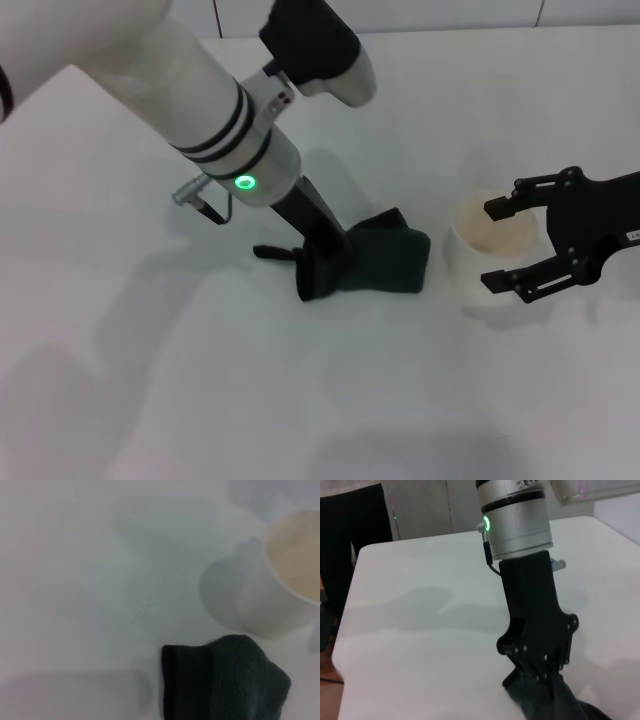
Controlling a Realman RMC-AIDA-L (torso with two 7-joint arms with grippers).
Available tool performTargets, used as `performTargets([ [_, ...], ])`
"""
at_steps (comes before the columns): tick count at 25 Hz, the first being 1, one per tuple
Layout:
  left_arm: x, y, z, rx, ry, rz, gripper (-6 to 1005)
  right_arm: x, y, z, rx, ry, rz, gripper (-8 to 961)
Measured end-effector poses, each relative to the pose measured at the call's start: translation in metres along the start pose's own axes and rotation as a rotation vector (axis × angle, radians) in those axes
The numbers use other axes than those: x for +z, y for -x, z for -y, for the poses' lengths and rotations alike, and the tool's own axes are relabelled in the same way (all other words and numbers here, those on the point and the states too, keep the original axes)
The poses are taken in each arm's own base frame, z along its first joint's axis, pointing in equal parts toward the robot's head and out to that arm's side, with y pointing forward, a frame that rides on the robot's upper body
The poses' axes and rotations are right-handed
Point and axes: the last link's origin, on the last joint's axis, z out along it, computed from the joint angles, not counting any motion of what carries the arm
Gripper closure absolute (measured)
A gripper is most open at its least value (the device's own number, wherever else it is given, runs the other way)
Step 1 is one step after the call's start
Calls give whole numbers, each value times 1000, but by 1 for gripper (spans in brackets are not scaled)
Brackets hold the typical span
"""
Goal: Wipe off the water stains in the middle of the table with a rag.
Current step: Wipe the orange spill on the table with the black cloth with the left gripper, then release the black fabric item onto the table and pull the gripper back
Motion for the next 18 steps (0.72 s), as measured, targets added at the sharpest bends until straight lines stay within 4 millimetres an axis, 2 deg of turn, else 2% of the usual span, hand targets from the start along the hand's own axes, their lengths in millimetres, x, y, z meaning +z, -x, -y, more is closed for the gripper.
performTargets([
  [5, -9, 11, 20, -47, -65, -2, 831, -6, -2, 3, 8, -27, 7, 84],
  [11, -17, 11, 31, -87, -97, -37, 827, -6, -4, 3, 11, -27, 2, 84],
  [18, -13, 11, 29, -69, -91, -20, 823, -4, -2, 3, 7, -22, 1, 84],
])
